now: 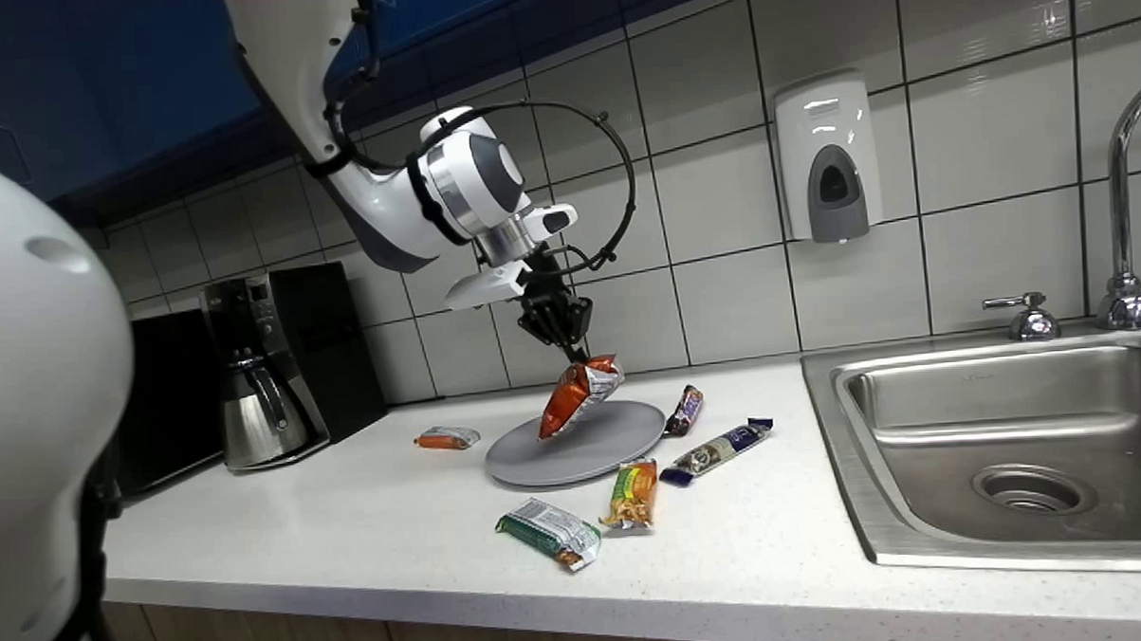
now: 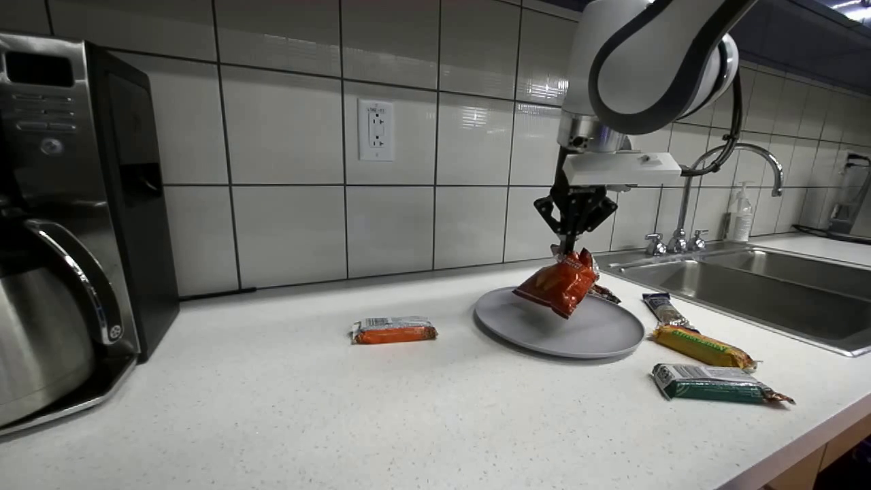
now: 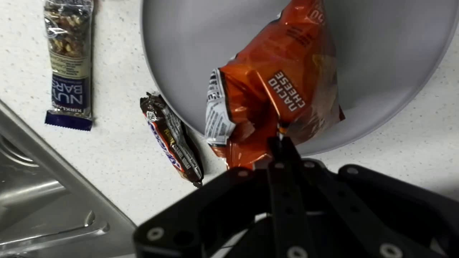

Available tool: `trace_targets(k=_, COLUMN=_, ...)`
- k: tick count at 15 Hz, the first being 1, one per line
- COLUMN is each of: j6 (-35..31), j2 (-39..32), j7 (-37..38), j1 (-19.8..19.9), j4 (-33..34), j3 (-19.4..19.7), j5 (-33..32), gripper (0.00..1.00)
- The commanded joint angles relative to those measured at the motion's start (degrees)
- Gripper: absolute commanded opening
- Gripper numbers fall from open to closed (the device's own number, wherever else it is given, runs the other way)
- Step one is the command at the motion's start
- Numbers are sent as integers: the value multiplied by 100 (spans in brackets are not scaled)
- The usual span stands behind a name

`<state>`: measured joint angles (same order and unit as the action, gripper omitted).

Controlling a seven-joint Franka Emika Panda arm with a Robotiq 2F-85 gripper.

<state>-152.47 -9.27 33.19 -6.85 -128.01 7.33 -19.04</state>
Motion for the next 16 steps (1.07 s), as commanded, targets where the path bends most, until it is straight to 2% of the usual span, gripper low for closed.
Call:
trace_targets(k=1, j6=121, j2=540, j7=-19, j1=30, j4=-368, j3=-157, j5=-11, gripper=0)
trace_targets(k=9, j6=191, j2=1178, j7=-221, j1=29, j4=-815, j3=-757, j5=260, gripper=0)
trace_targets(k=16, j6=240, j2=1474, j7=-833, j1=-78, j4=-1048, j3=-1319, j5=1081, gripper=0)
